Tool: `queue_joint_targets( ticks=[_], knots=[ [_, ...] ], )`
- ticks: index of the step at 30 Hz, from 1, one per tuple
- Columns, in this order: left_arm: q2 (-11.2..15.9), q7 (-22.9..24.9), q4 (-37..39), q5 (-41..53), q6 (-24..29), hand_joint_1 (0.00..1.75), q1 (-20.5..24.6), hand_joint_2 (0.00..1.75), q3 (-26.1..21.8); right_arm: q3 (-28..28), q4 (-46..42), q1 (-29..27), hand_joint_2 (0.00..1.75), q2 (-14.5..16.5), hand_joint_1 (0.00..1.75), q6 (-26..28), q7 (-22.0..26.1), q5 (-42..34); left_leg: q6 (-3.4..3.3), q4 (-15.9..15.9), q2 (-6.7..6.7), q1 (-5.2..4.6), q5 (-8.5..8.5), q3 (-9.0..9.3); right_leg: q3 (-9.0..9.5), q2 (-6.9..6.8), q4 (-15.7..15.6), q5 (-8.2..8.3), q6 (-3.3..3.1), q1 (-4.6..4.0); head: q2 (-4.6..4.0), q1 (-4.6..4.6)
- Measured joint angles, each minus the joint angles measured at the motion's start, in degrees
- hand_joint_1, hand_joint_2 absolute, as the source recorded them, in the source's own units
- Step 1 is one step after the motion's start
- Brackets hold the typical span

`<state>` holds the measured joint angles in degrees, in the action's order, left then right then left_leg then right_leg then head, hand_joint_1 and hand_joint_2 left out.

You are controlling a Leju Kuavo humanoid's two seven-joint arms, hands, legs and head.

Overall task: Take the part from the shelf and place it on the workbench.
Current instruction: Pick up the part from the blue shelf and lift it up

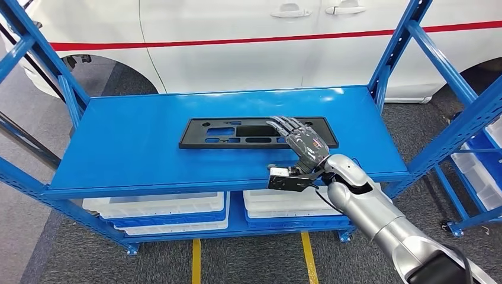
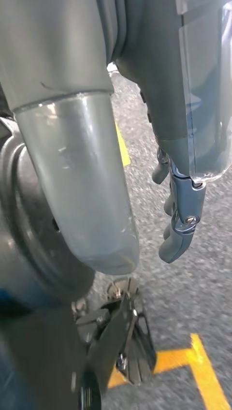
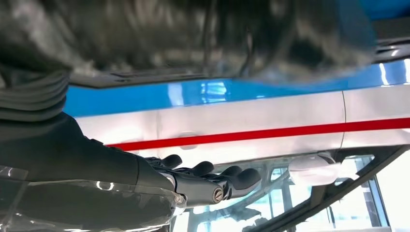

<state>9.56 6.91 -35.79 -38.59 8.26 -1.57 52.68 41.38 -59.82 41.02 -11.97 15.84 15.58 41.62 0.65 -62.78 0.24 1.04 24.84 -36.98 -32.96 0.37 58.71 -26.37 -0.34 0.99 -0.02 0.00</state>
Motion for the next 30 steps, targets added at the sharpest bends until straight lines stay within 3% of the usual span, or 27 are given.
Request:
queue_joint_targets(
  ticks=[2,6,7,9,10,11,12,13,15,17,19,21,22,25,26,27,28,30],
  knots=[
    [0.0,0.0,0.0,0.0,0.0,0.00,0.1,0.00,0.0,0.0,0.0,0.1,0.00,0.0,0.00,0.0,0.0,0.0,-0.51,3.6,-0.17,-0.18,-0.66,1.55,-0.02,0.03,0.2,-0.40,0.64,-0.18,0.00,0.02],
    [0.0,0.0,-0.1,0.1,0.0,0.00,0.2,0.00,0.0,0.0,0.0,0.1,0.00,0.1,0.00,-0.2,0.0,0.0,-2.14,4.2,-0.23,-0.22,-0.41,2.09,-0.43,-0.04,1.4,-1.48,1.84,0.02,-0.01,0.04],
    [0.0,0.0,-0.1,0.1,0.1,0.00,0.2,0.00,0.0,0.0,0.0,0.1,0.00,0.1,0.00,-0.2,0.0,0.0,-2.53,4.5,-0.20,-0.13,-0.42,2.29,-1.53,-0.08,3.7,-2.68,2.05,0.09,-0.01,0.05],
    [0.0,0.0,-0.2,0.2,0.1,0.00,0.3,0.00,0.0,0.0,0.0,0.1,0.00,0.1,0.00,-0.4,0.0,0.0,-3.07,4.5,-0.18,-0.17,-0.20,2.50,-5.50,-0.12,11.0,-5.82,2.31,0.15,-0.01,0.06],
    [0.0,0.0,-0.2,0.2,0.1,0.00,0.2,0.00,0.0,0.1,0.1,0.0,0.00,0.1,0.00,-0.4,0.0,0.0,-3.19,4.5,-0.19,-0.23,-0.05,2.61,-7.62,-0.12,14.4,-6.75,2.39,0.16,-0.01,0.05],
    [0.0,0.0,-0.2,0.2,0.2,0.00,0.2,0.00,0.0,0.1,0.1,-0.2,0.00,0.1,0.00,-0.5,0.0,0.0,-3.23,4.5,-0.21,-0.29,0.12,2.77,-9.01,-0.13,16.2,-6.64,2.39,0.16,0.00,0.05],
    [0.0,0.1,-0.2,0.2,0.2,0.00,0.2,0.00,0.0,0.2,0.1,-0.3,0.00,0.1,0.00,-0.6,0.0,0.0,-3.21,4.5,-0.23,-0.34,0.31,3.02,-9.35,-0.13,15.9,-5.40,2.30,0.15,0.00,0.06],
    [0.0,0.1,-0.2,0.2,0.2,0.00,0.2,0.00,0.0,0.2,0.2,-0.3,0.00,0.1,0.00,-0.7,0.1,0.0,-3.13,4.5,-0.25,-0.38,0.56,3.39,-8.47,-0.15,13.2,-3.12,2.10,0.12,0.00,0.06],
    [0.0,0.1,-0.3,0.2,0.2,0.00,0.2,0.00,0.0,0.3,0.2,-0.2,0.00,0.1,0.00,-0.8,0.1,0.0,-2.80,4.4,-0.27,-0.56,1.15,4.10,-5.14,-0.29,5.2,1.27,1.41,-0.17,0.00,0.06],
    [-0.1,0.1,-0.3,0.2,0.2,0.00,0.3,0.00,0.1,0.3,0.2,0.0,0.87,0.1,0.00,-0.9,0.1,0.0,-2.30,4.3,-0.28,-0.74,1.58,4.34,-3.13,-0.41,0.8,2.52,0.82,-0.57,-0.01,0.04],
    [-0.1,0.1,-0.3,0.3,0.2,0.00,0.4,0.00,0.1,0.4,0.2,0.0,1.75,0.1,0.00,-1.0,0.1,0.0,-1.71,4.4,-0.23,-0.79,1.81,4.44,-2.80,-0.29,0.2,2.09,0.44,-0.62,0.00,0.03],
    [0.0,0.1,-0.3,0.4,0.2,0.00,0.5,0.00,0.1,0.4,0.2,0.1,1.75,0.2,0.00,-1.1,0.1,0.0,-1.09,3.4,-0.18,-0.70,2.70,4.20,-2.28,-0.24,-0.3,2.01,-0.11,-0.31,0.00,0.04],
    [0.0,0.2,-0.3,0.4,0.2,0.00,0.5,0.00,0.1,0.4,0.2,0.2,1.75,0.2,0.00,-1.2,0.1,0.1,-0.80,1.4,-0.18,-0.63,3.80,3.29,-1.96,-0.27,-0.5,1.97,-0.42,-0.13,0.00,0.04],
    [0.0,0.3,-0.3,0.6,0.3,0.00,0.5,0.00,0.1,0.6,0.4,0.2,1.75,0.5,0.00,-1.4,0.1,0.2,-0.14,-9.2,-0.19,-0.34,8.00,-2.52,-1.53,-0.34,-0.5,1.49,-0.99,-0.19,0.00,0.02],
    [0.0,0.4,-0.3,0.6,0.3,0.00,0.5,0.00,0.1,0.8,0.5,0.2,1.75,0.6,0.00,-1.5,0.1,0.2,0.00,-11.3,-0.19,-0.29,8.15,-3.99,-1.43,-0.30,-0.4,1.29,-0.99,-0.21,-0.01,0.02],
    [0.0,0.4,-0.3,0.6,0.4,0.00,0.5,0.00,0.1,0.9,0.6,0.1,1.75,0.6,0.00,-1.6,0.1,0.2,0.09,-11.4,-0.18,-0.25,7.16,-4.47,-1.29,-0.25,-0.3,1.05,-0.92,-0.19,-0.01,0.02],
    [0.0,0.5,-0.3,0.6,0.4,0.00,0.4,0.00,0.2,0.9,0.6,0.1,1.75,0.7,0.00,-1.7,0.1,0.2,0.10,-9.1,-0.17,-0.20,5.09,-3.77,-1.06,-0.21,-0.1,0.76,-0.80,-0.17,0.00,0.02],
    [0.0,0.5,-0.3,0.7,0.5,0.00,0.4,0.00,0.2,1.0,0.7,0.1,1.75,0.8,0.00,-2.0,0.1,0.2,-0.08,-1.6,-0.19,-0.17,0.89,-0.51,-0.55,-0.15,0.3,0.07,-0.37,-0.23,0.00,0.02]
  ],
)
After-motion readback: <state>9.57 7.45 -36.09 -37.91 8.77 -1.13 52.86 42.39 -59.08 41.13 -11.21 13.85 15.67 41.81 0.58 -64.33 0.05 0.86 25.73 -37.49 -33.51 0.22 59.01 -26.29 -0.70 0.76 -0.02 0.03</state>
